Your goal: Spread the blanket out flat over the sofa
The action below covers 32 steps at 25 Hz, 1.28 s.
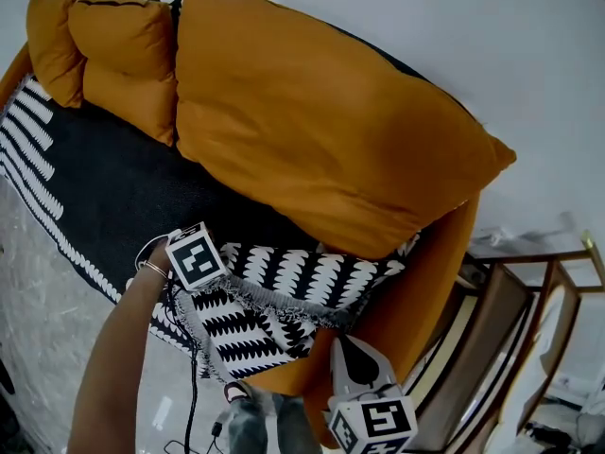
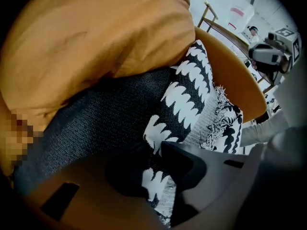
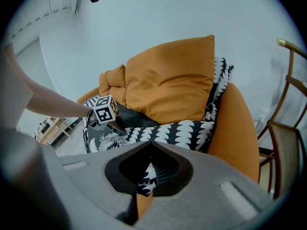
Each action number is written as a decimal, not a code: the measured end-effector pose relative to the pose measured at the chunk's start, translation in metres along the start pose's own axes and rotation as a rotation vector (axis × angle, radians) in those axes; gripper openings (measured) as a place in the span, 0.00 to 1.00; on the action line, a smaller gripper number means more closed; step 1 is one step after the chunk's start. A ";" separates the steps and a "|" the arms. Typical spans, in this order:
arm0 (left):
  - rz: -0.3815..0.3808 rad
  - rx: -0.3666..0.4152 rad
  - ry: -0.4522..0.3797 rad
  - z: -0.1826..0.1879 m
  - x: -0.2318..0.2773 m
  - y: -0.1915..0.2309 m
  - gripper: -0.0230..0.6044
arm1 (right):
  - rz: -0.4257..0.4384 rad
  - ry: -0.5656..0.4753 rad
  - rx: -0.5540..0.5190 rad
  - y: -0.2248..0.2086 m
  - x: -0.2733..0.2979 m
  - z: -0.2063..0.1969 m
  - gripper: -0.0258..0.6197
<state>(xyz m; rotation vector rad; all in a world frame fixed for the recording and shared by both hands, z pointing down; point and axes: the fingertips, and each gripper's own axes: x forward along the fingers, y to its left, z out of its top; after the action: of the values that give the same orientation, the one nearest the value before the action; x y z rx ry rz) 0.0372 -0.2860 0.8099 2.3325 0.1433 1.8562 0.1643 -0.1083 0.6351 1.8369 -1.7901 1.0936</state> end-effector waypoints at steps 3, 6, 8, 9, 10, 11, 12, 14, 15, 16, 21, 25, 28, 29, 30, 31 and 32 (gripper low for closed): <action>-0.010 0.002 0.014 -0.002 -0.001 -0.006 0.15 | -0.006 0.005 0.031 -0.002 -0.001 -0.001 0.05; -0.005 -0.002 0.010 -0.003 -0.003 -0.008 0.11 | -0.017 0.006 0.038 -0.004 -0.003 -0.002 0.05; 0.004 -0.005 0.003 -0.003 -0.004 -0.009 0.10 | -0.026 0.026 0.036 -0.005 -0.005 -0.004 0.05; 0.006 -0.006 -0.002 -0.003 -0.006 -0.010 0.09 | -0.029 0.035 0.035 -0.005 -0.006 -0.005 0.05; 0.007 -0.008 -0.007 -0.004 -0.007 -0.011 0.09 | -0.030 0.040 0.035 -0.005 -0.007 -0.005 0.05; 0.008 -0.014 -0.010 -0.004 -0.009 -0.012 0.09 | -0.032 0.040 0.035 -0.005 -0.008 -0.005 0.05; 0.009 -0.023 -0.012 -0.005 -0.011 -0.012 0.09 | -0.034 0.038 0.035 -0.005 -0.008 -0.003 0.05; -0.005 -0.063 -0.008 -0.008 -0.014 -0.014 0.09 | -0.045 0.031 0.037 -0.006 -0.010 -0.001 0.05; -0.028 -0.091 -0.006 -0.009 -0.015 -0.019 0.09 | -0.054 0.029 0.041 -0.007 -0.011 0.000 0.05; -0.050 -0.114 -0.008 -0.010 -0.015 -0.024 0.09 | -0.061 0.027 0.047 -0.008 -0.012 0.000 0.05; -0.004 -0.146 -0.001 -0.018 -0.031 -0.022 0.09 | -0.077 0.020 0.075 -0.012 -0.017 -0.001 0.05; -0.014 -0.188 -0.043 -0.021 -0.042 -0.032 0.08 | -0.091 0.010 0.086 -0.013 -0.026 -0.003 0.05; -0.013 -0.215 -0.073 -0.021 -0.049 -0.038 0.08 | -0.098 -0.003 0.089 -0.014 -0.032 -0.003 0.05; -0.014 -0.229 -0.084 -0.020 -0.051 -0.041 0.08 | -0.100 -0.006 0.088 -0.015 -0.034 -0.003 0.05; -0.015 -0.241 -0.093 -0.020 -0.053 -0.044 0.08 | -0.102 -0.009 0.086 -0.015 -0.036 -0.003 0.05; -0.013 -0.248 -0.099 -0.019 -0.055 -0.047 0.08 | -0.105 -0.012 0.086 -0.014 -0.038 -0.002 0.05; -0.010 -0.249 -0.102 -0.019 -0.058 -0.051 0.08 | -0.107 -0.016 0.086 -0.013 -0.041 -0.002 0.05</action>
<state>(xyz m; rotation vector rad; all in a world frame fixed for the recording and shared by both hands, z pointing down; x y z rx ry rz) 0.0064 -0.2449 0.7491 2.2430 -0.0839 1.6406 0.1807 -0.0771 0.6099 1.9724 -1.6561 1.1345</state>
